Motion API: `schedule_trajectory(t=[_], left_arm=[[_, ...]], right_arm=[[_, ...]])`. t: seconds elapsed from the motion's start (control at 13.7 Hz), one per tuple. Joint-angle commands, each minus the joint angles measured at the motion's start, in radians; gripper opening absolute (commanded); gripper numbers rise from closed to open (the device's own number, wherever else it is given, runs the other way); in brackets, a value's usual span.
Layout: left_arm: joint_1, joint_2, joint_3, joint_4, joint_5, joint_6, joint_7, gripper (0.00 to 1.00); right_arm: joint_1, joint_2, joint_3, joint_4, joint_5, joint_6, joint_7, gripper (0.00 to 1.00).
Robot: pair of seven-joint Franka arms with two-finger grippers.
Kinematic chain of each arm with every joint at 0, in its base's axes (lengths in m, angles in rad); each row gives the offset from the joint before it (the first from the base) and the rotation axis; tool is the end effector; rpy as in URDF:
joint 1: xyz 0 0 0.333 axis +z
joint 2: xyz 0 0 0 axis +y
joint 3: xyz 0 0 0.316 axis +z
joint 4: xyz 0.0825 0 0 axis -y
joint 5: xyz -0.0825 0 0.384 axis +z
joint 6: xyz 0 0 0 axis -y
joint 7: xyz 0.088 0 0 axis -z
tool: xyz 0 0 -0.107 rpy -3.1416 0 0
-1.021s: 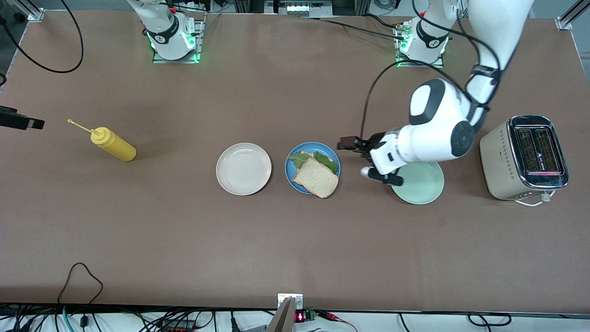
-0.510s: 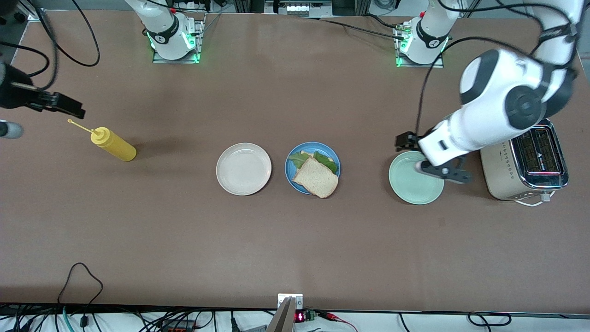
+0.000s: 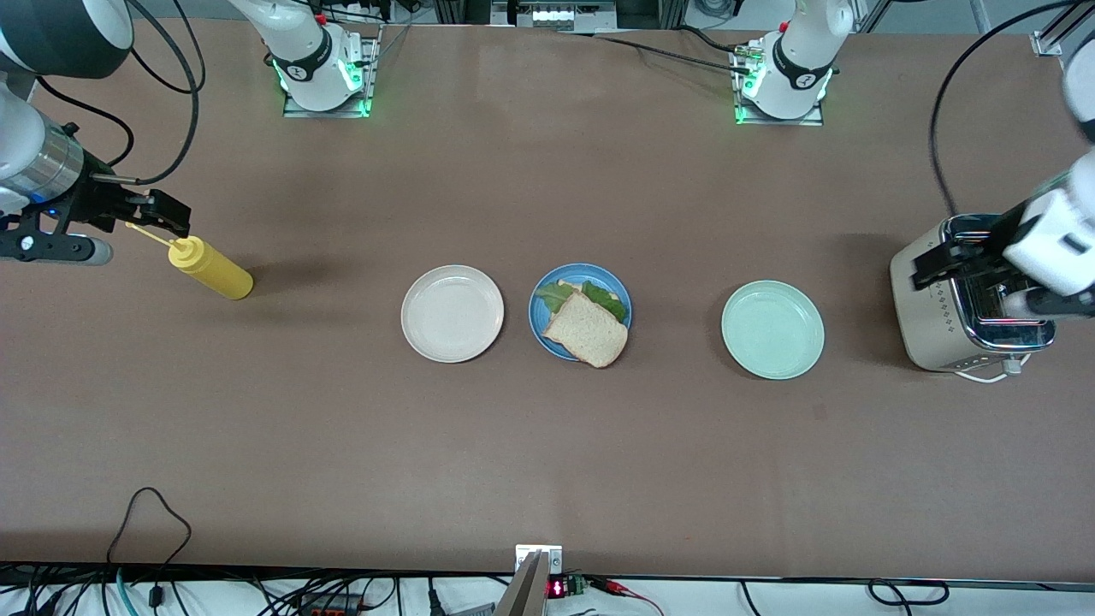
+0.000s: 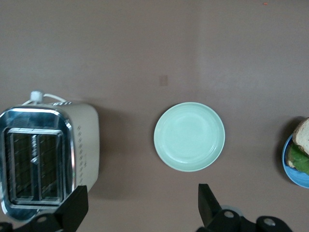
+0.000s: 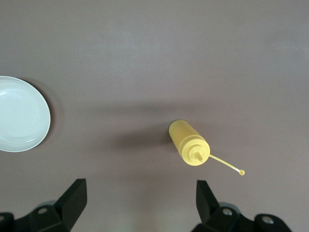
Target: Make sandwich in blue plate with both arms
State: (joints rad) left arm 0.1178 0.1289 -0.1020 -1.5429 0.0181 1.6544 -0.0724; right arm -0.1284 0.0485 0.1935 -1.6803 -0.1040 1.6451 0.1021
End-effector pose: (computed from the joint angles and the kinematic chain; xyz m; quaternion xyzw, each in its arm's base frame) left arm 0.5986 0.0149 0.5710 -0.9990 -0.0436 0.0083 0.0027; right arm 0.5682 0.0244 0.5526 0.9980 -0.0124 -0.0372 0.0503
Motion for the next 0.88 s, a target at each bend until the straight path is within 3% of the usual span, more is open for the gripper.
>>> schedule_trajectory(t=[0.0, 0.44, 0.8], left_arm=[[-0.018, -0.078, 0.015, -0.022, 0.005, -0.074, -0.017, 1.00], [-0.015, -0.233, 0.007, -0.196, 0.005, -0.090, -0.003, 1.00], [-0.010, -0.261, 0.013, -0.207, 0.011, -0.116, 0.040, 1.00]], right_arm=[[0.003, -0.023, -0.031, -0.042, 0.033, 0.025, -0.018, 1.00], [0.003, 0.027, -0.032, 0.030, 0.032, -0.036, -0.016, 1.00], [0.001, 0.031, -0.031, 0.044, 0.032, -0.050, 0.028, 1.00]])
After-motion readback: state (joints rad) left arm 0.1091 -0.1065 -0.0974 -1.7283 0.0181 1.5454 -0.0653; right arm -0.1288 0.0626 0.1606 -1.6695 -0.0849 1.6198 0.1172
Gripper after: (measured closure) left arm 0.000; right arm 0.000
